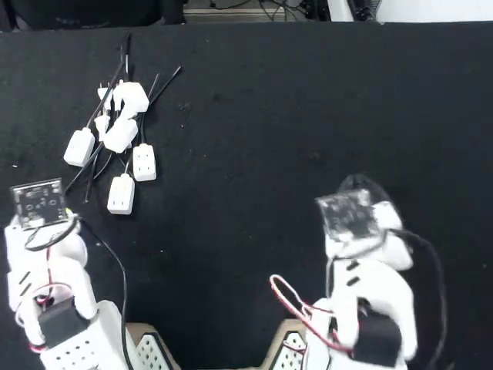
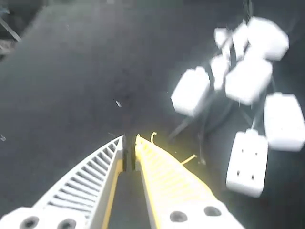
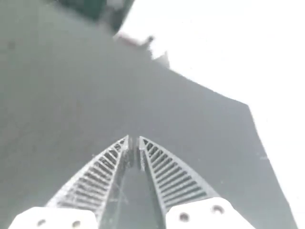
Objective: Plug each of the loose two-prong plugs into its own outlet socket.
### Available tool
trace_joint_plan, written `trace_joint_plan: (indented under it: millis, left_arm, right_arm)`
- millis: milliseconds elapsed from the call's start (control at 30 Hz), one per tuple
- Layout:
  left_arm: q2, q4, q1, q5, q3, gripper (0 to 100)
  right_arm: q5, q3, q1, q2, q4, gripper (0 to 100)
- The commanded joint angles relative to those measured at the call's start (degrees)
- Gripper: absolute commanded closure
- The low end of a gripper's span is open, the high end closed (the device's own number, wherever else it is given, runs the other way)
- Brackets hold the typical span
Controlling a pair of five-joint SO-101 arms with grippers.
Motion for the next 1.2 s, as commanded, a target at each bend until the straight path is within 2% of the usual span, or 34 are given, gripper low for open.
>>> trace_joint_plan:
  millis: [0, 167, 300, 467, 600, 667, 800, 967, 1067, 1167]
  left_arm:
    - [-0.1, -0.7, -0.7, 5.1, -8.3, 93]
    - [0.0, -0.5, -0.2, 14.5, -9.5, 78]
    - [0.1, -0.4, 5.9, 16.8, -4.2, 78]
    - [0.0, -1.2, 17.1, 16.7, 5.7, 78]
    - [0.0, -1.8, 17.8, 17.1, 6.5, 78]
    - [0.0, -2.1, 18.9, 17.7, 8.5, 78]
    - [-0.1, -2.3, 23.7, 19.1, 12.2, 78]
    - [-0.1, -2.3, 24.3, 19.2, 12.7, 78]
    - [-0.1, -2.2, 24.3, 19.2, 12.8, 78]
    - [-0.1, -1.9, 24.2, 19.1, 12.8, 78]
  right_arm:
    - [0.4, -12.8, 3.0, -4.6, 0.2, 98.6]
    - [-0.1, -26.9, 2.8, -4.4, 6.8, 98.6]
    - [-4.0, -35.2, 2.8, -2.8, 7.9, 96.9]
    - [-7.8, -43.8, 2.8, 7.2, 9.9, 85.1]
    - [-14.1, -48.2, 2.1, 17.4, 11.7, 84.3]
    - [-17.7, -49.0, -1.8, 22.1, 11.7, 84.3]
    - [-22.3, -48.7, -14.6, 31.9, 11.6, 84.3]
    - [-25.0, -45.3, -28.0, 46.0, 10.0, 84.3]
    - [-25.0, -37.8, -30.6, 54.1, 1.9, 84.3]
    - [-25.0, -27.0, -32.0, 60.1, -10.8, 84.3]
